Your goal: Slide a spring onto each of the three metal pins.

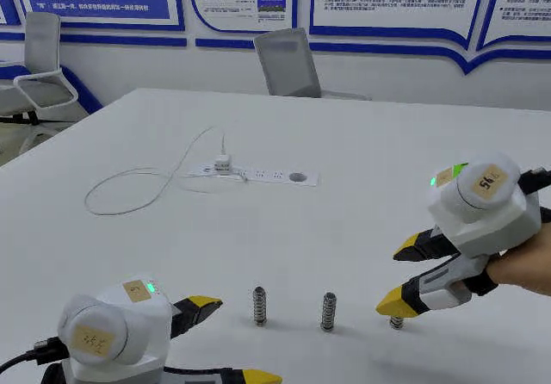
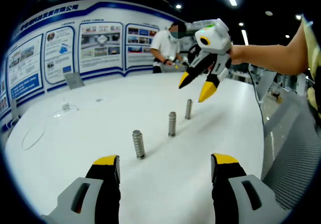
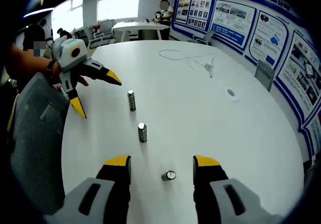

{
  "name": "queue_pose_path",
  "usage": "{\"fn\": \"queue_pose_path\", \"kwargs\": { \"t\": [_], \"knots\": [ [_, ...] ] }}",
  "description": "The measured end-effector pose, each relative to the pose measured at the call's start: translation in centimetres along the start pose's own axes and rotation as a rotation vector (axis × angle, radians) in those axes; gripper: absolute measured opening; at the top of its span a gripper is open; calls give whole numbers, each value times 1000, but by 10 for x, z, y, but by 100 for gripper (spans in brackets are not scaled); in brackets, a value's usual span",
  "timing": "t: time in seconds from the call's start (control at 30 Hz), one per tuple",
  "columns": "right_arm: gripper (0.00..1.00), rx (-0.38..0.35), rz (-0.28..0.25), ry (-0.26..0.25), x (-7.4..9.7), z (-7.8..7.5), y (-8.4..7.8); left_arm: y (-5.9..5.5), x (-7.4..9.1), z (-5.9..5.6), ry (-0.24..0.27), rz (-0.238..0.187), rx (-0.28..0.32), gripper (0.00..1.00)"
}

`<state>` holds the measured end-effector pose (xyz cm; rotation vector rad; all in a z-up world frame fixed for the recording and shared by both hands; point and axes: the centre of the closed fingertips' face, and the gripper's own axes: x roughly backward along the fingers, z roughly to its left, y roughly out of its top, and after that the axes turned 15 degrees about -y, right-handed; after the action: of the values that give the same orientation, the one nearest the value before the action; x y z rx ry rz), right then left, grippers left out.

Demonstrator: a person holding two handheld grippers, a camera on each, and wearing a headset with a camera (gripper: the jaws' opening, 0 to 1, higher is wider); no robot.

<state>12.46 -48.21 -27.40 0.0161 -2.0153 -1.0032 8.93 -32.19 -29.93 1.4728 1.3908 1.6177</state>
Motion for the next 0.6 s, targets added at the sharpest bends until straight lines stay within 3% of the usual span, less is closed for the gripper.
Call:
{"fn": "queue_pose_path", "kwargs": {
  "t": [0.37,0.6],
  "knots": [
    [56,-115,-62,-52,10,-5,-27,0,5,5,9,-10,6,76],
    [58,-146,-103,-63,14,3,-39,-2,8,6,13,-9,6,77]
  ]
}}
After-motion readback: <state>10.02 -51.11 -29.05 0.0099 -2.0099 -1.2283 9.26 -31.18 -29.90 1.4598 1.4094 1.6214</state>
